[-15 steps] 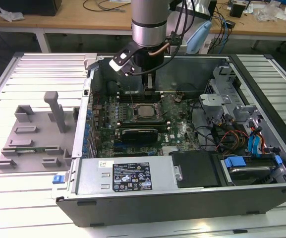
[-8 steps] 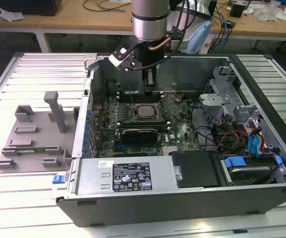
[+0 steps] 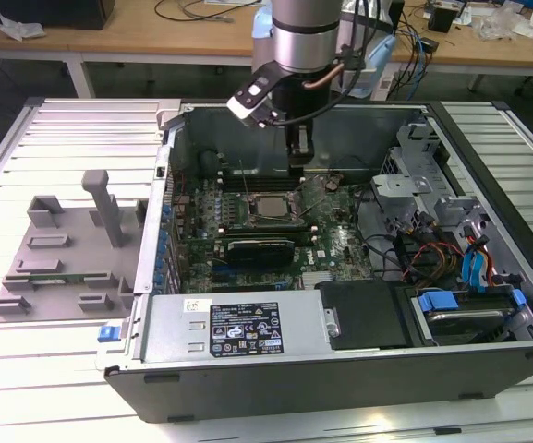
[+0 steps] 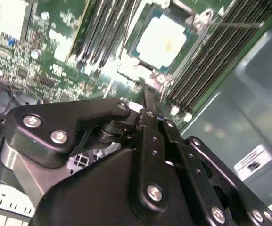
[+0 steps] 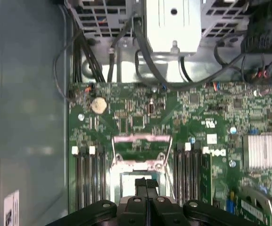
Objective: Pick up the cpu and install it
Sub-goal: 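Close the cpu cover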
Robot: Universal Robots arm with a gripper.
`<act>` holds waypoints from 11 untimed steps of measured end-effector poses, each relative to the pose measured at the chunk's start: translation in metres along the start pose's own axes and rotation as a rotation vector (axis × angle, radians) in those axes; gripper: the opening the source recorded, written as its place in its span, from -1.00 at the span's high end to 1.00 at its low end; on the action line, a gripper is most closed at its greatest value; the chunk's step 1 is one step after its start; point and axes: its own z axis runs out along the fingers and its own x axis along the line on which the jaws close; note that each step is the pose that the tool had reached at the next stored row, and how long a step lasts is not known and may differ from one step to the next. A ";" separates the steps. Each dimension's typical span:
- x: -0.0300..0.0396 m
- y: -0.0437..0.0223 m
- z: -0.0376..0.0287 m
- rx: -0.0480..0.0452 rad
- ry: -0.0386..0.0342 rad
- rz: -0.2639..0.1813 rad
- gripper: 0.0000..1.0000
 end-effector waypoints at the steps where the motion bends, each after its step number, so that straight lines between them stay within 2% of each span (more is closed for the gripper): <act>1: 0.0001 0.0060 0.0004 0.0003 0.0000 0.000 0.79; 3: 0.0005 0.0233 0.0014 0.0011 -0.0001 0.000 0.79; 6: 0.0008 0.0397 0.0025 0.0019 0.0001 0.000 0.79; 9: 0.0010 0.0511 0.0033 0.0028 0.0000 0.000 0.79; 10: 0.0011 0.0587 0.0045 0.0050 -0.0002 0.000 0.79; 11: 0.0012 0.0605 0.0057 0.0055 -0.0002 0.000 0.79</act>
